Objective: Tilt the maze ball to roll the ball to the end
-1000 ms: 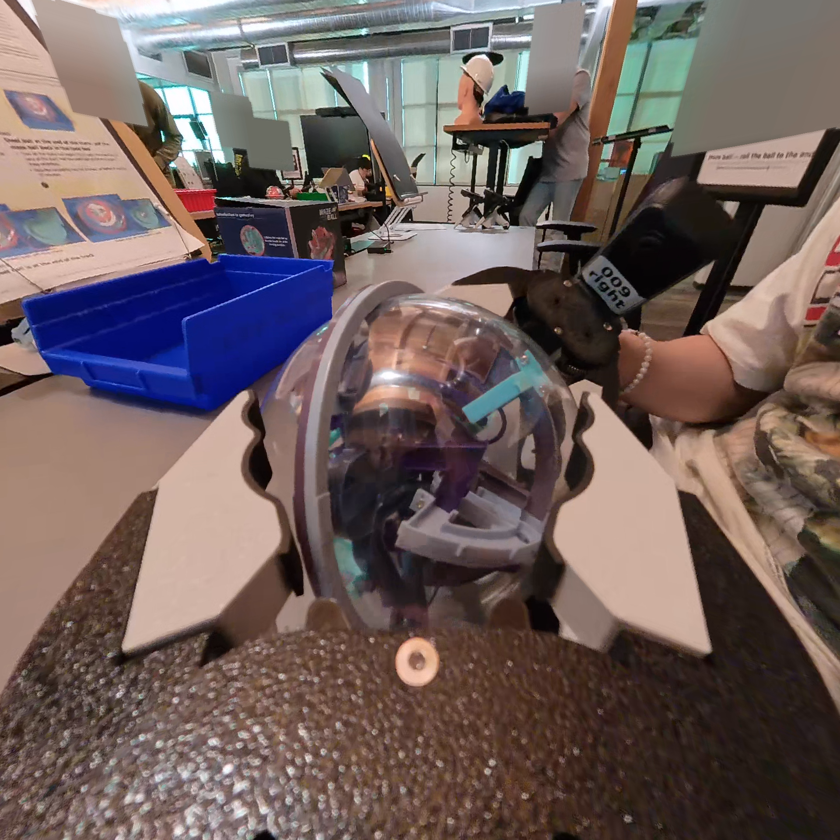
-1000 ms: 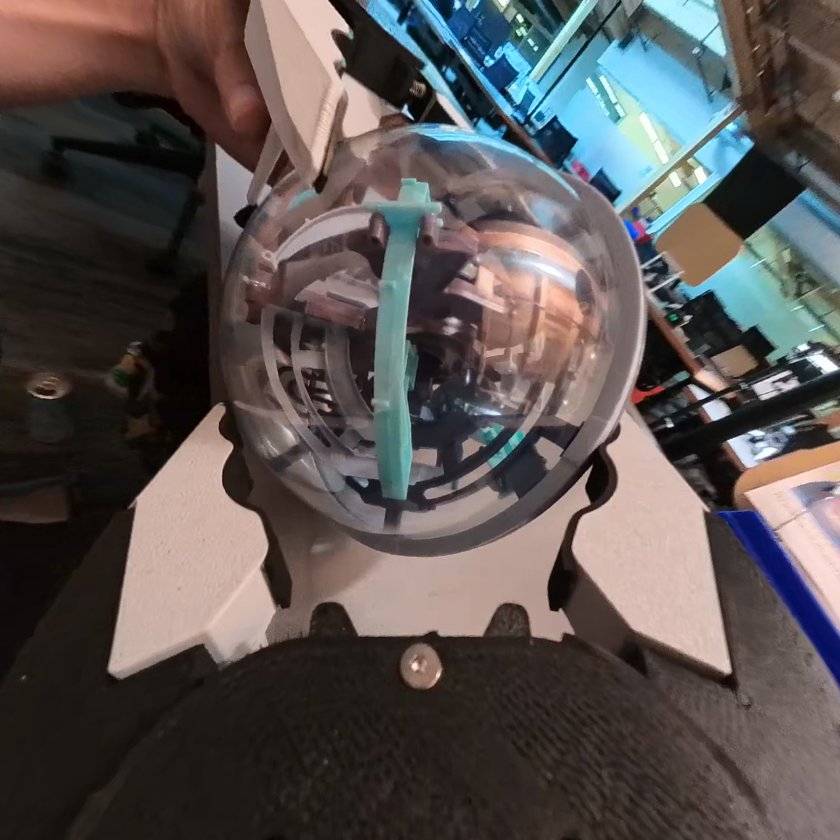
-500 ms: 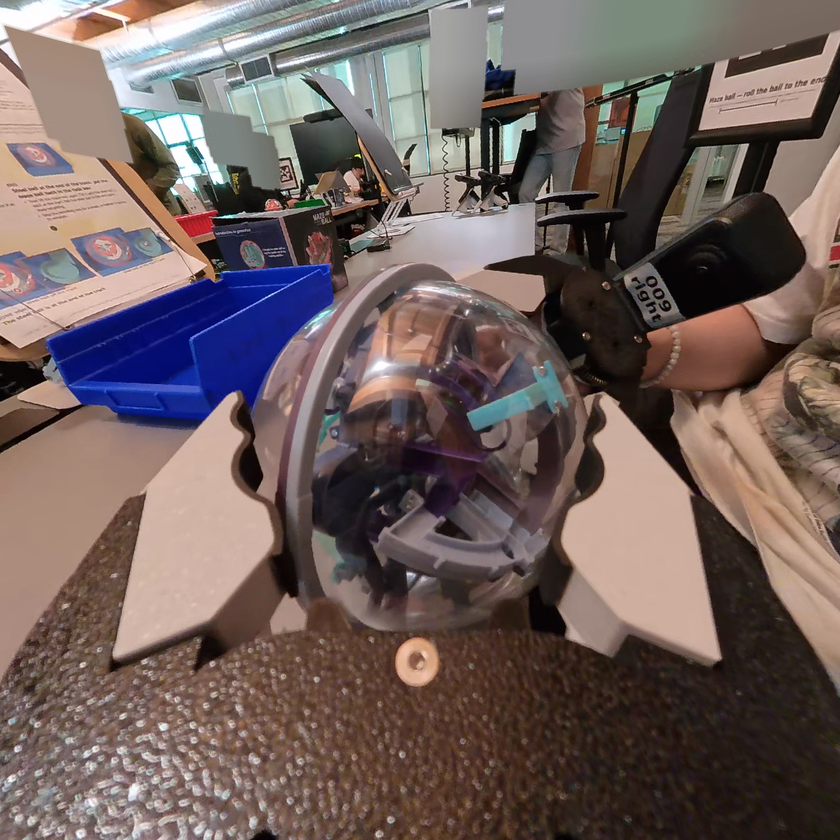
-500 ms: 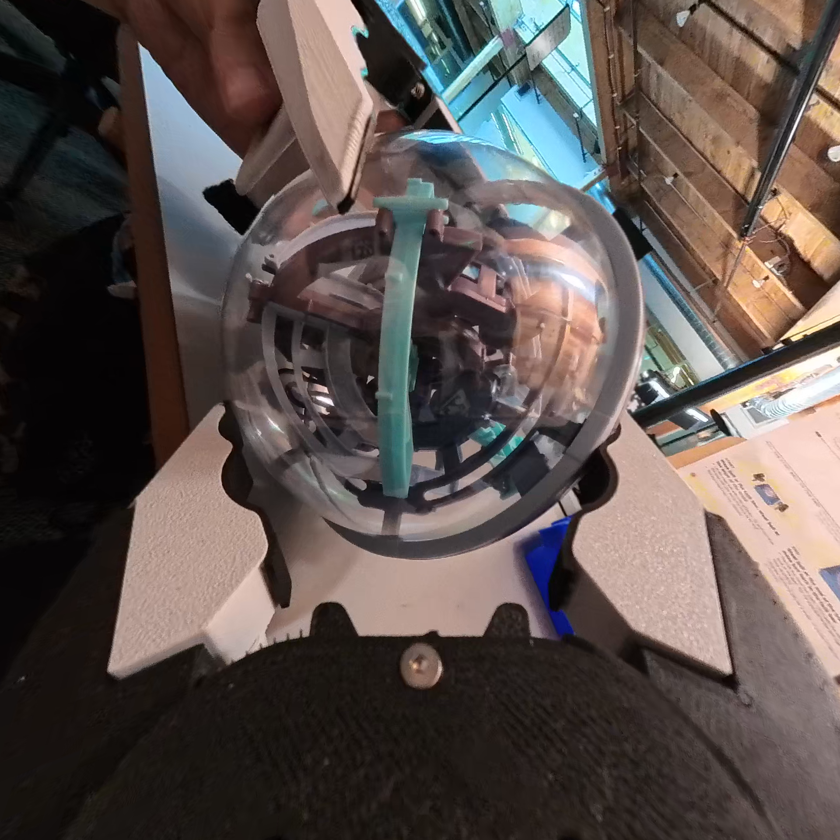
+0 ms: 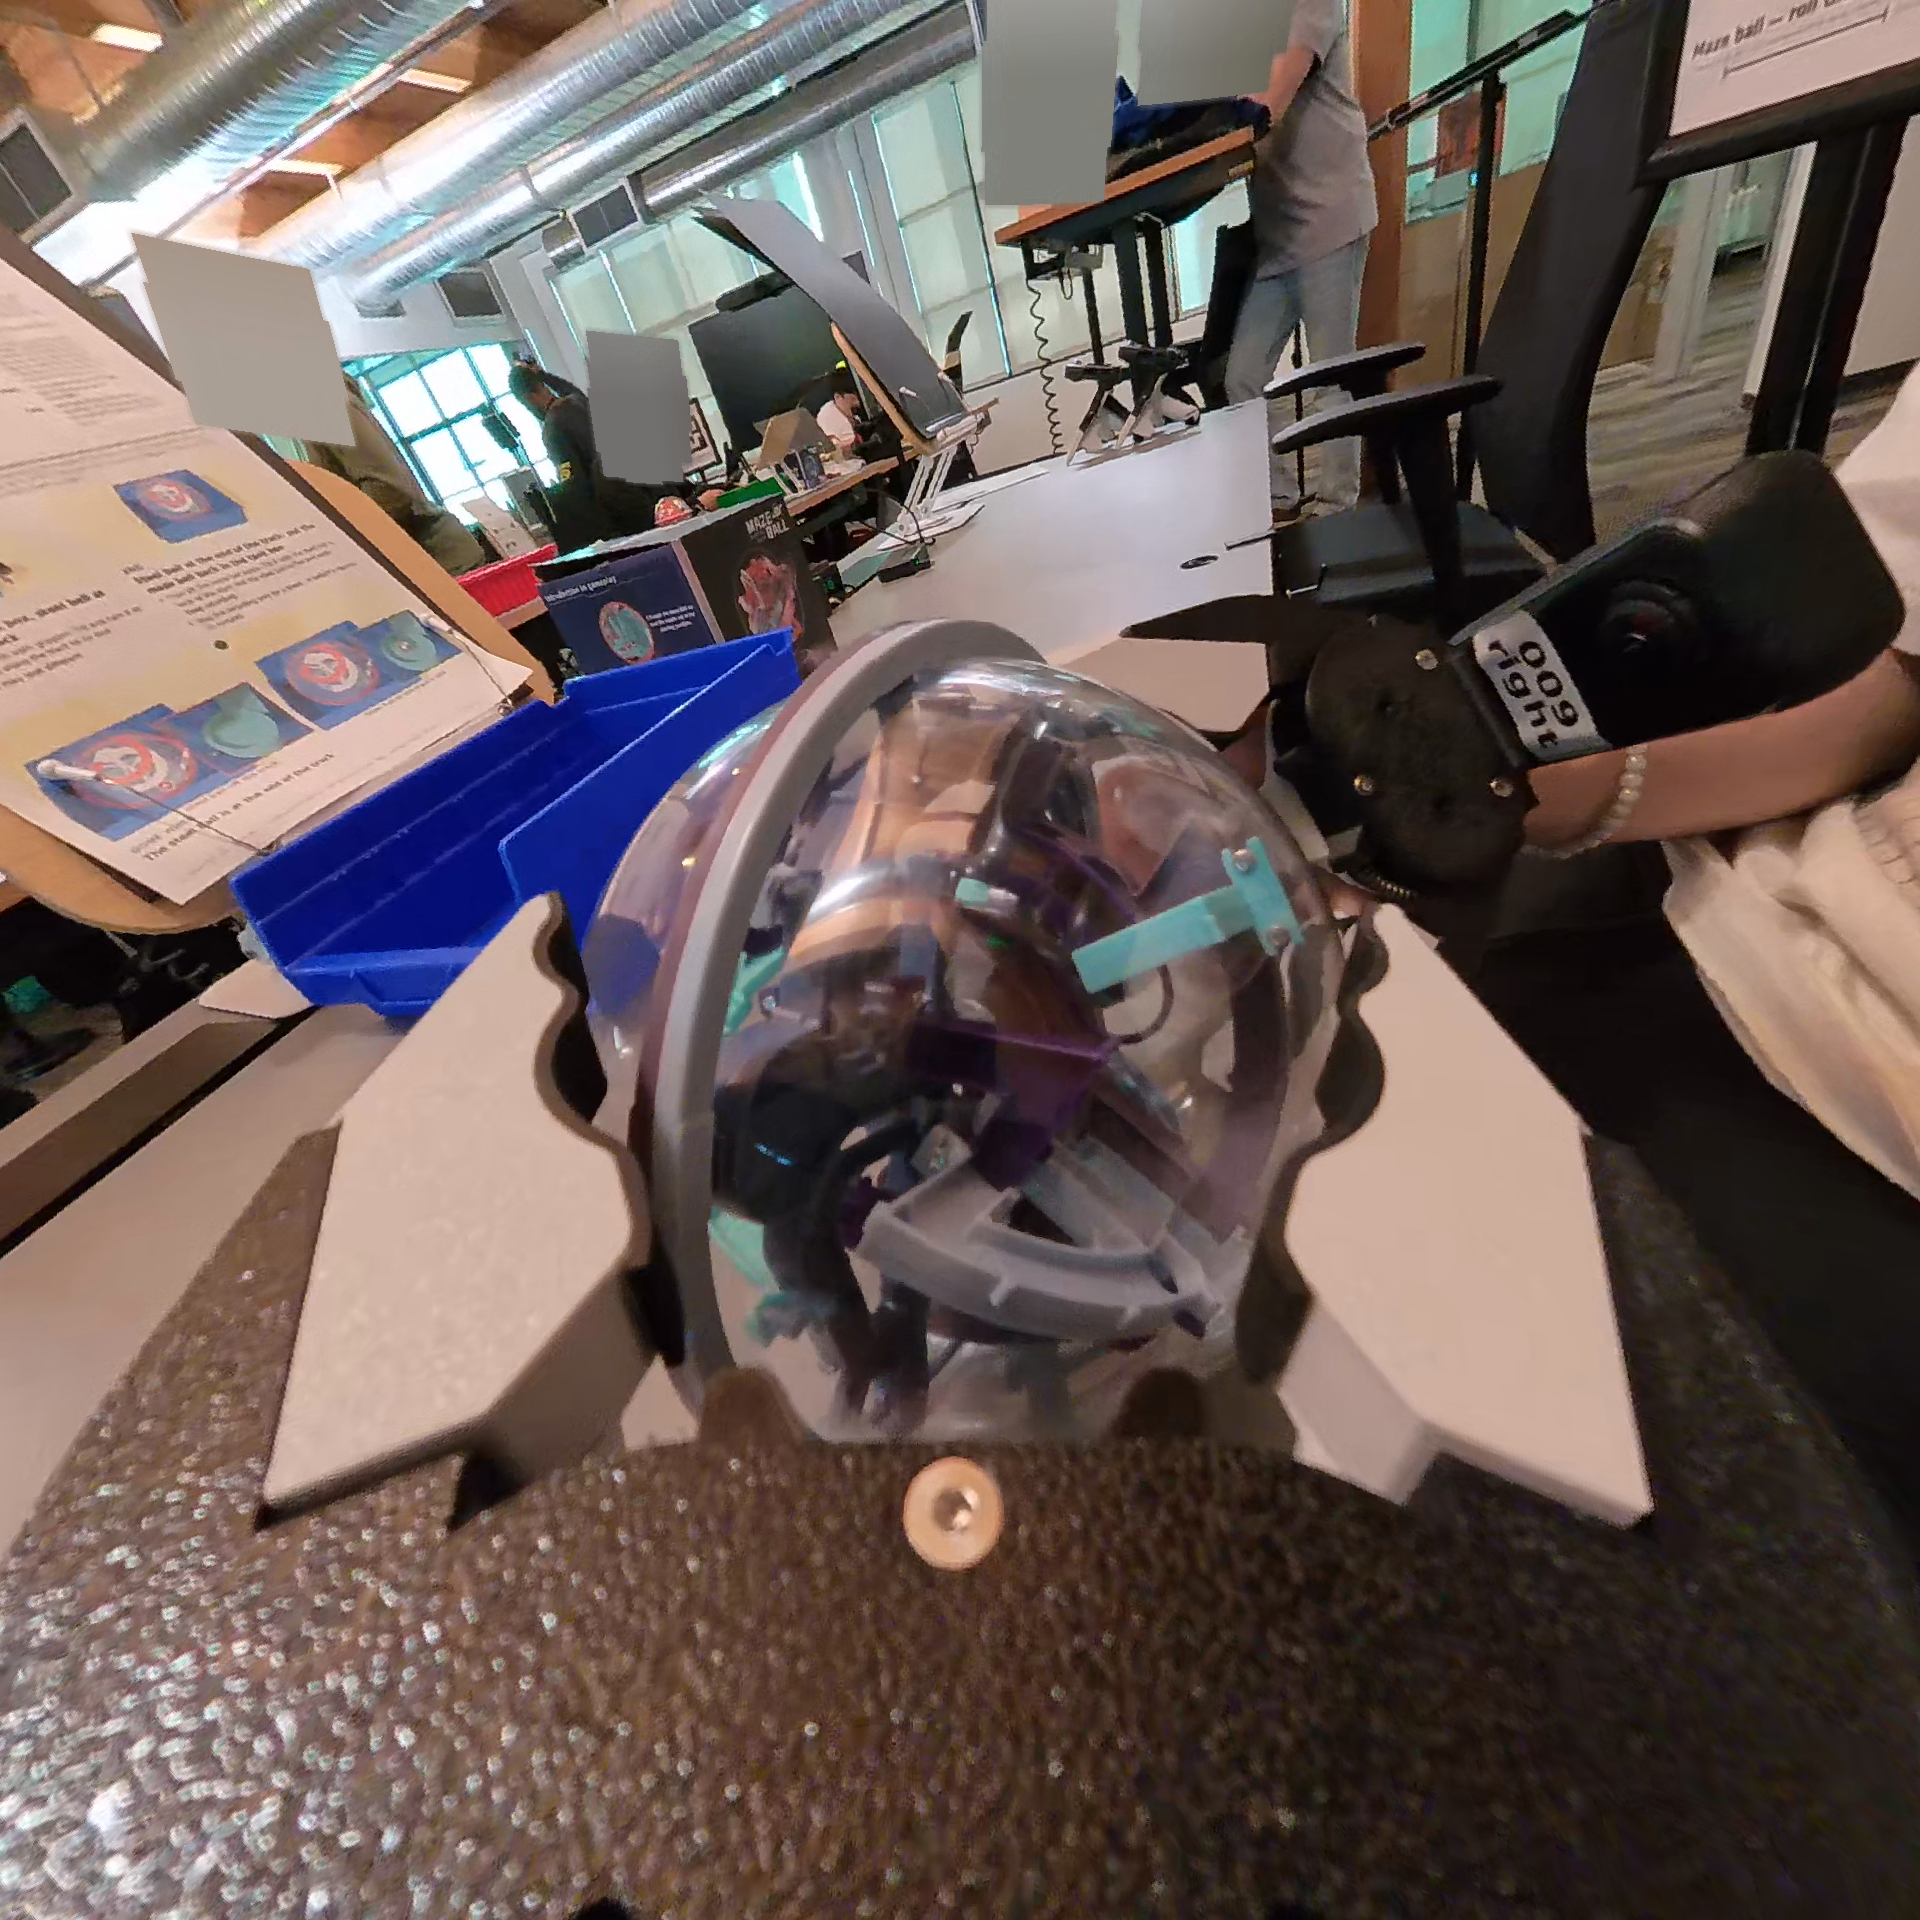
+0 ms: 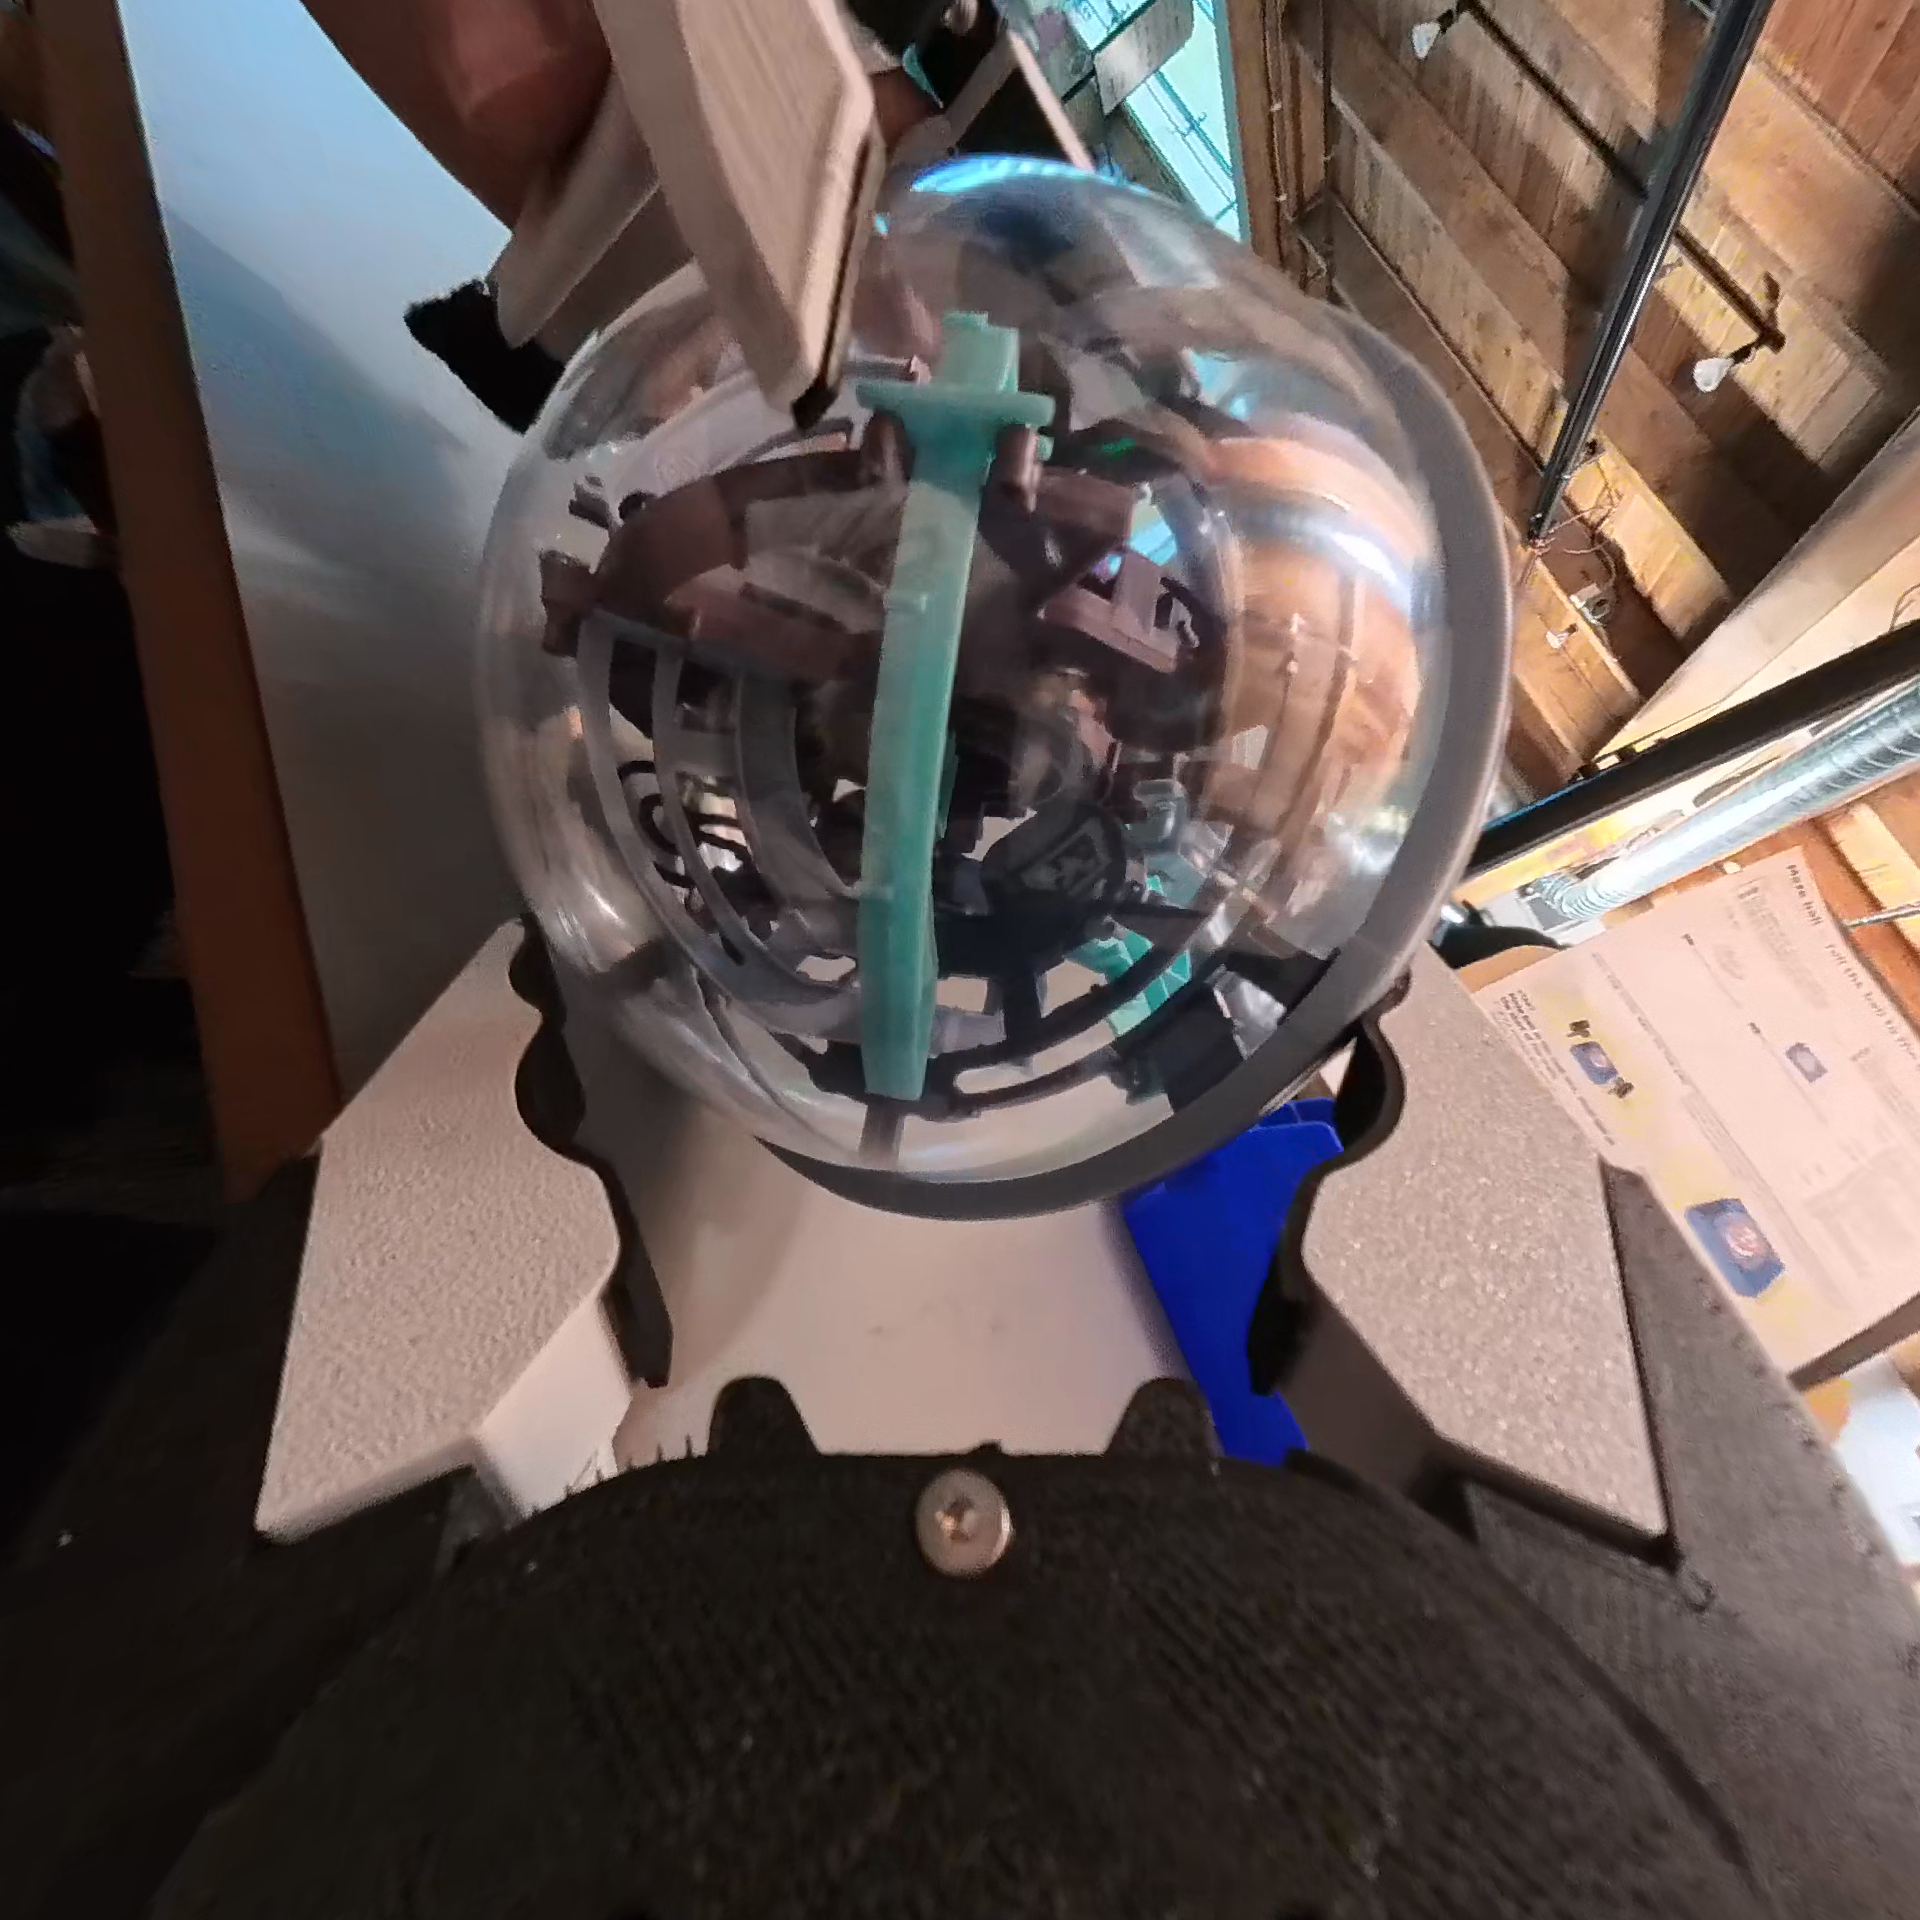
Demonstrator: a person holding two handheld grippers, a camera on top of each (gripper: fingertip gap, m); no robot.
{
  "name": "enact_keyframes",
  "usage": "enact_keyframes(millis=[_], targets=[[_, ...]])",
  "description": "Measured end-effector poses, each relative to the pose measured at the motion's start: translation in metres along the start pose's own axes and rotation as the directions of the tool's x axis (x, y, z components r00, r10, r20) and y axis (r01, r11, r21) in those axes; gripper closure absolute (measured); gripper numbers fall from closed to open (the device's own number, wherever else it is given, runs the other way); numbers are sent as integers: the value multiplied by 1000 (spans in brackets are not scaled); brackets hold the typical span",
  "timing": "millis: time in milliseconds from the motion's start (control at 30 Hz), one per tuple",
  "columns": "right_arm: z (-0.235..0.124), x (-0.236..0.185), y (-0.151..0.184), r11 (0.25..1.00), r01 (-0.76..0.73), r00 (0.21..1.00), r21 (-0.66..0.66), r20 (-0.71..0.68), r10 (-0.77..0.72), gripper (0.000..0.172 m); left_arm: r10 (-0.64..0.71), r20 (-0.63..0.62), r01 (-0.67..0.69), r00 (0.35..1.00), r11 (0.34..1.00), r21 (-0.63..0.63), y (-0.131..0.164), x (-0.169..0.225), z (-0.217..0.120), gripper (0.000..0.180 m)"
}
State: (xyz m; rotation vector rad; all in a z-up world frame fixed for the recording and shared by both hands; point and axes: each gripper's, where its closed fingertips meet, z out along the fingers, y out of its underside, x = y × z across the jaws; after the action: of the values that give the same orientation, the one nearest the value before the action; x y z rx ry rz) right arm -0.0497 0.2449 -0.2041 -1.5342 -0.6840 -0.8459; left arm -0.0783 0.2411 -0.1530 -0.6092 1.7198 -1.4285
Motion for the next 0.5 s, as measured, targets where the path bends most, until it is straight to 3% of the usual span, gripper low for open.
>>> enact_keyframes(millis=[300, 500], targets=[[3, 2, 2, 998, 69, 998, -11, -10, -69, 27, 16, 4, -16, 1000, 998, 54, 1, -3, -5, 43], [-2, 4, 11, 988, 129, 988, -83, -68, -135, 32, 83, -7, -83, 997, 996, -12, 2, 2, -2, 44]])
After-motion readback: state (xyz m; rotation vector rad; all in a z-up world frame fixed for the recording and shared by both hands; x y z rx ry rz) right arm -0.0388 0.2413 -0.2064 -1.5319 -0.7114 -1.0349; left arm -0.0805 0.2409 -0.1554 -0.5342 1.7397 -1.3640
